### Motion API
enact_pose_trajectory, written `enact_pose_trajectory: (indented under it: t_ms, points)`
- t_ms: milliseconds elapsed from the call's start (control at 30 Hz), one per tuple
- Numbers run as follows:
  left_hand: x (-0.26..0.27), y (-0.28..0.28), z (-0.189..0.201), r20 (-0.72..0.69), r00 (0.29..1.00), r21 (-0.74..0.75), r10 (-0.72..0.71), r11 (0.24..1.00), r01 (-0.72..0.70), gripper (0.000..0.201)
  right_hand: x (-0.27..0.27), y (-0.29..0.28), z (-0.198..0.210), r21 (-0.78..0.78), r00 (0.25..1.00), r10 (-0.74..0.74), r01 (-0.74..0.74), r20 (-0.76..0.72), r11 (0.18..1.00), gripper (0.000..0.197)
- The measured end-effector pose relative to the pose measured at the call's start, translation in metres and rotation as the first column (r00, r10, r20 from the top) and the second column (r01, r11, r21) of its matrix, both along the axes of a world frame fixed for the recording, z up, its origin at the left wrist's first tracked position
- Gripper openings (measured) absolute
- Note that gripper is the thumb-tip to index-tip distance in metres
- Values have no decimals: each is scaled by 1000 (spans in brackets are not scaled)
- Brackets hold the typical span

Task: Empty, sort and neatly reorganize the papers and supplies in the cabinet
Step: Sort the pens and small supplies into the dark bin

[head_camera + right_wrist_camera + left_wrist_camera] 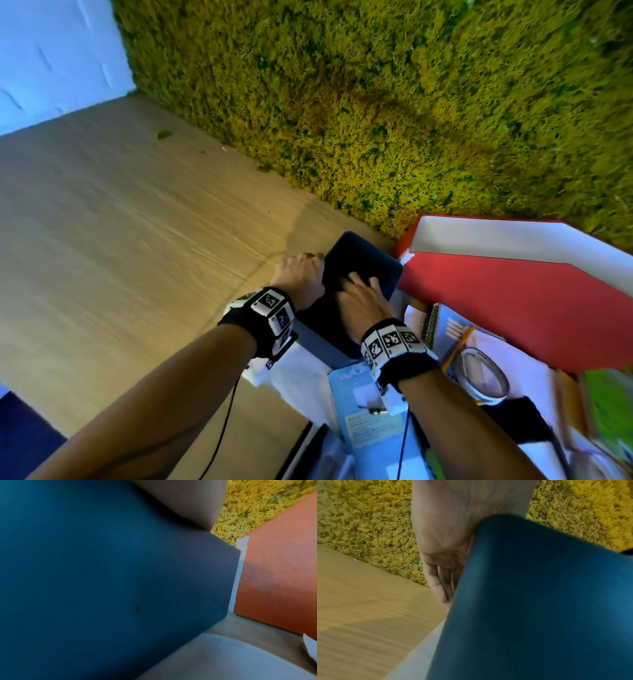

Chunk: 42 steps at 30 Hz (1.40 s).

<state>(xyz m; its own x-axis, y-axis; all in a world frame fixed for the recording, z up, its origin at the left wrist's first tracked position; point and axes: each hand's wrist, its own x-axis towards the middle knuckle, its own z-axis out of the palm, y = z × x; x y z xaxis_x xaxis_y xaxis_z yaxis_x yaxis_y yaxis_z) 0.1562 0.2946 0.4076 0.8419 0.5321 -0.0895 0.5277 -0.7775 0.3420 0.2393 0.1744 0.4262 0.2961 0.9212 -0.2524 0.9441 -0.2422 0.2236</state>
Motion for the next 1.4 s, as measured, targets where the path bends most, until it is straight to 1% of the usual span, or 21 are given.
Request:
enact_pose_trajectory:
  t_ms: [33,167,233,267,333,367,433,533,633,700,767,833,867,933,967,1033,1100,1200,1300,1333,1400]
  points:
    - [0,0,-1,-7,1000,22,-2,1000,2,39,1,1,1,-20,1000,18,-18,-23,1000,39]
    - [2,-3,-1,-49,999,80,23,997,-19,40,3,1,-1,-86,998,-40,35,-55,996,37]
    - [1,-4,-1,-41,999,101,14,995,-10,38,3,1,-1,-55,997,-56,52,-61,997,34]
    - [0,-4,-1,7,1000,117,9,993,-10,37,4,3,-1,-25,996,-62,60,-71,998,31]
    - [-1,-5,2,64,997,147,-32,989,22,36,6,4,-3,71,989,-90,99,-121,993,27]
    - [0,-5,2,48,998,140,-45,989,38,38,7,3,-4,134,978,-124,147,-166,980,25]
    - [2,-5,5,-77,997,135,-31,990,42,46,10,0,-6,306,944,-176,260,-278,916,20]
    - [5,-5,11,-128,991,122,-28,992,43,47,10,-7,-7,488,897,-179,378,-405,787,18]
    - [9,-5,17,-201,979,96,-18,995,38,48,9,-16,-5,580,904,-175,388,-389,716,26]
    - [11,-3,24,-212,977,91,4,996,16,52,9,-32,4,654,922,-170,368,-347,661,25]
    - [16,-7,34,-87,996,154,30,988,-16,60,12,-58,16,714,945,-176,324,-276,621,18]
    - [25,-20,49,133,991,189,10,981,-35,59,16,-89,22,716,941,-252,336,-227,611,18]
    - [31,-31,58,221,975,197,-26,980,-18,55,17,-106,24,697,915,-311,398,-256,597,21]
    - [42,-60,73,328,937,197,-124,979,61,39,17,-138,26,613,813,-447,577,-373,539,32]
    - [47,-75,77,336,925,190,-178,975,119,31,16,-153,25,538,759,-516,648,-397,539,35]
    - [59,-109,75,275,920,158,-281,957,245,19,10,-178,27,392,709,-603,705,-367,591,25]
    - [68,-138,64,193,922,101,-335,942,321,15,5,-195,30,270,720,-616,692,-320,669,18]
    - [75,-166,42,41,939,16,-342,940,341,21,-2,-204,31,86,795,-580,600,-181,795,25]
    - [81,-195,25,-70,940,-27,-333,943,332,27,0,-220,31,59,841,-520,532,-152,844,31]
    - [83,-200,20,-87,942,-32,-323,946,322,28,2,-224,32,91,854,-494,512,-164,854,32]
    - [87,-205,13,-90,957,-43,-277,961,274,34,5,-231,33,186,870,-444,483,-216,856,23]
